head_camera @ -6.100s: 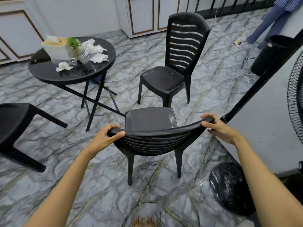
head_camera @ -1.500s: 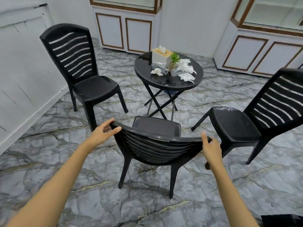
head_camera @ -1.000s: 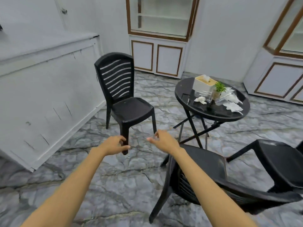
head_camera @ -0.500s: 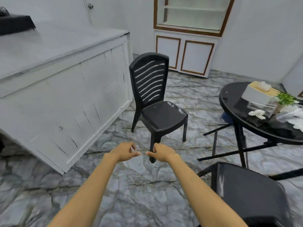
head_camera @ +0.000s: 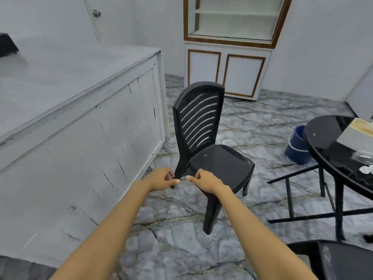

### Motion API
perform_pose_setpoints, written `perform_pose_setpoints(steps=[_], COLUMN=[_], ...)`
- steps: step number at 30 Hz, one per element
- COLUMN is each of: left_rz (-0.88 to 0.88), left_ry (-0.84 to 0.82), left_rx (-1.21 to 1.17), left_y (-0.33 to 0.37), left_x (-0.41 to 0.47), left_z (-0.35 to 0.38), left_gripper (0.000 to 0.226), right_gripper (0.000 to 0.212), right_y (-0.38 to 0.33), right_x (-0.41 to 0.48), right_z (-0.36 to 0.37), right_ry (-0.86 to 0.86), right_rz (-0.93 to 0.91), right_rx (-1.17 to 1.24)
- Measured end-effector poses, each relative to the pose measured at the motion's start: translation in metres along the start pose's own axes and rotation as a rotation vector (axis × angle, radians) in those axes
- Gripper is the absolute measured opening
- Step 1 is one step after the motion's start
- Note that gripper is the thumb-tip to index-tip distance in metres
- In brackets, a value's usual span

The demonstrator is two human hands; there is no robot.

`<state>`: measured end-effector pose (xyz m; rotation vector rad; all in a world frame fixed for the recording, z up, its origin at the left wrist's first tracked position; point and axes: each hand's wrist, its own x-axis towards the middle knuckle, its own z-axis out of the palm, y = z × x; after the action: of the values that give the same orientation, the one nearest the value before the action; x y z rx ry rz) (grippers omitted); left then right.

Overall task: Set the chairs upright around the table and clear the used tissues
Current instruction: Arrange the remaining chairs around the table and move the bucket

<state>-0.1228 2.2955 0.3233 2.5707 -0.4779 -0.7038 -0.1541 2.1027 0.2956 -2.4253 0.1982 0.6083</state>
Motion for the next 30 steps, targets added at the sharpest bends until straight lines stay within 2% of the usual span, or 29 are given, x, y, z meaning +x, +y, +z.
perform_pose_setpoints(steps=[9, 14, 20, 30], left_rz=[0.199, 0.327, 0.492, 0.799], left_ry=[-0.03, -0.088, -0.092, -0.129], left_rx=[0.042, 0.09, 0.129, 0.226], left_y=[-0.086, -0.096, -0.066, 0.04], left_x=[0.122, 0.189, 0.292, 0.466], left_z=[-0.131, -0.197, -0.26, -0.319], left_gripper=[0.045, 0.044, 0.043, 0.041], right_gripper=[0.047, 0.051, 0.054, 0.061], right_y=[-0.084, -0.121, -0.125, -0.083], right_x=[0.124, 0.175, 0.229, 0.34], right_z=[-0.001, -0.018, -0.082, -0.192], right_ry=[0.143, 0.215, 0.369, 0.534], right_rz=[0.13, 0.22, 0.311, 0.482], right_rx=[0.159, 0.238, 0.322, 0.433])
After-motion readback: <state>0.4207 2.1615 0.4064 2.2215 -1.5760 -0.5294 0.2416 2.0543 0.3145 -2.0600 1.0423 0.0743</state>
